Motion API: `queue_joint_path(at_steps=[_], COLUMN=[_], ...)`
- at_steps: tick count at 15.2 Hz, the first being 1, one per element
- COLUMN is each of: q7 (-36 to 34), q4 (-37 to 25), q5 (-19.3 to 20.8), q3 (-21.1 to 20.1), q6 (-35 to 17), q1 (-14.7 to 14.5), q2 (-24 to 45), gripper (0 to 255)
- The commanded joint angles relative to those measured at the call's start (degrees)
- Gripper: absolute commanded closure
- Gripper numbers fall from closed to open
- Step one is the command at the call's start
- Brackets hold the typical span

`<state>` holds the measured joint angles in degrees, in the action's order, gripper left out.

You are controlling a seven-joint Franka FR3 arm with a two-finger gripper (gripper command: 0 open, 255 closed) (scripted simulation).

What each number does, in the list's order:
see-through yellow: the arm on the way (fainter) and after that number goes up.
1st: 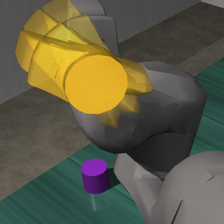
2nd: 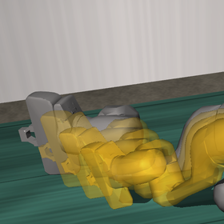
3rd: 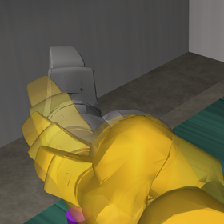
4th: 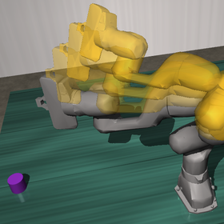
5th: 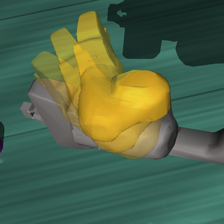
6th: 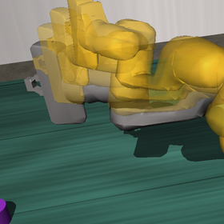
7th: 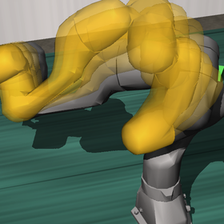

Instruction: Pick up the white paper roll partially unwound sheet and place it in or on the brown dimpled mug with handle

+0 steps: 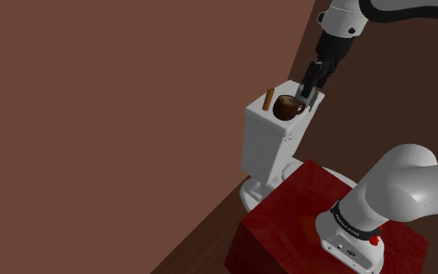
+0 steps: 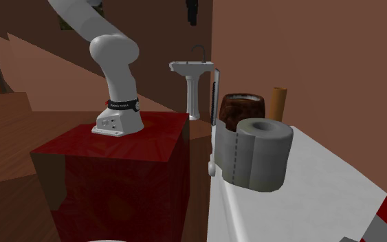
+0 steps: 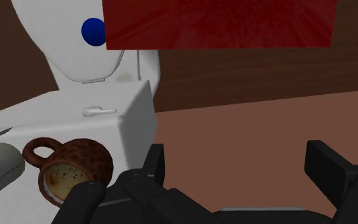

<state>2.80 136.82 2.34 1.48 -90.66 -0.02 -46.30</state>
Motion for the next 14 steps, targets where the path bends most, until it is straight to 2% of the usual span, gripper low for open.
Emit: queue_joint_path(at_steps=[1, 7, 14], q7=[0.0, 9.5, 20.6], q4=[0.0, 2.1, 0.9], q5=[0.0, 5.2, 9.6], q3=[0.0, 7.9, 17.2], q6=[0.0, -5.6, -13.1], q1=[0.0, 1.9, 3.4], q2=[0.0, 3.2, 10.9], gripper=[0, 0, 0])
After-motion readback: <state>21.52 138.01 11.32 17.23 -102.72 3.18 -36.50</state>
